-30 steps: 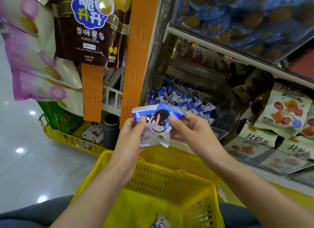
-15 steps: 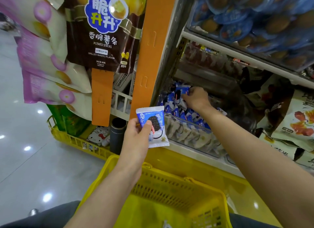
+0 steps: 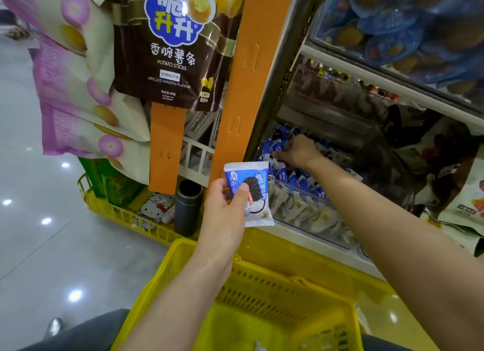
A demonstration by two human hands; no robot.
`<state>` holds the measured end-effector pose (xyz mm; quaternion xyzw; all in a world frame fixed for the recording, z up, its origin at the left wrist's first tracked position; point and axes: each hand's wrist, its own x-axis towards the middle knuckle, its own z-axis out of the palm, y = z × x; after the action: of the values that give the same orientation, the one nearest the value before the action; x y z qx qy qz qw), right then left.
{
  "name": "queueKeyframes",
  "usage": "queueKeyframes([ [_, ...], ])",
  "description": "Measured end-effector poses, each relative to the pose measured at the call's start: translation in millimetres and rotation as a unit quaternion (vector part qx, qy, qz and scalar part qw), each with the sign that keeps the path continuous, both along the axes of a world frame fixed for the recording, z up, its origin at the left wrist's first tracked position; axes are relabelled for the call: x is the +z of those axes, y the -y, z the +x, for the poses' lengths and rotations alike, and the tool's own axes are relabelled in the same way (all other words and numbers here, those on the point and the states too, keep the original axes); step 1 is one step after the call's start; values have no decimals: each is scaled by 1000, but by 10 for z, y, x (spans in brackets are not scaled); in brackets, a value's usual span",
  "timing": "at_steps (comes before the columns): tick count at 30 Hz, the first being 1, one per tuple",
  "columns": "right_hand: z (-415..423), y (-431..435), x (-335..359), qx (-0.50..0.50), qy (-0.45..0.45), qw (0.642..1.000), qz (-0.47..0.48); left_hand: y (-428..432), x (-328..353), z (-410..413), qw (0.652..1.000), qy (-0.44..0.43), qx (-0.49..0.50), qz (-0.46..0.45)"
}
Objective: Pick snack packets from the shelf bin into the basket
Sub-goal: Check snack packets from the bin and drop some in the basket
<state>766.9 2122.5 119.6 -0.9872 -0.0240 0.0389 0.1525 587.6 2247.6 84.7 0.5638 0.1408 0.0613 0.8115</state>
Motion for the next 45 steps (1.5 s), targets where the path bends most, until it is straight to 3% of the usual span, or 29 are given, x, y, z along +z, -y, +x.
queueKeyframes([
  [3,34,-6,1,11,-17,1000,-10,9,-13,12,1000,-6,-3,17],
  [8,55,71,6,-24,-66,990,119,48,-22,21,999,-8,-9,36],
  [13,-63,66,-38,1,16,999,40,84,-9,2,999,-11,-25,39],
  [17,-409,55,59,53,146,978,140,109,-20,-18,998,-13,-37,44],
  [20,-852,100,78,103,189,950,226,155,-52,-46,998,-9,-51,41],
  [24,-1395,223,-43,156,156,947,234,224,-98,-98,995,-1,-85,61],
  [29,-1641,386,-161,91,66,944,312,301,-147,-180,985,16,-136,105],
  [34,-1736,556,-237,23,-73,897,436,340,-192,-229,977,31,-177,116],
  [40,-1899,650,-472,6,-83,857,508,440,-329,-239,970,27,-186,155],
  [42,-1928,665,-535,15,-68,865,497,471,-365,-242,968,23,-186,170],
  [45,-1963,693,-610,51,10,916,398,499,-390,-244,963,16,-187,191],
])
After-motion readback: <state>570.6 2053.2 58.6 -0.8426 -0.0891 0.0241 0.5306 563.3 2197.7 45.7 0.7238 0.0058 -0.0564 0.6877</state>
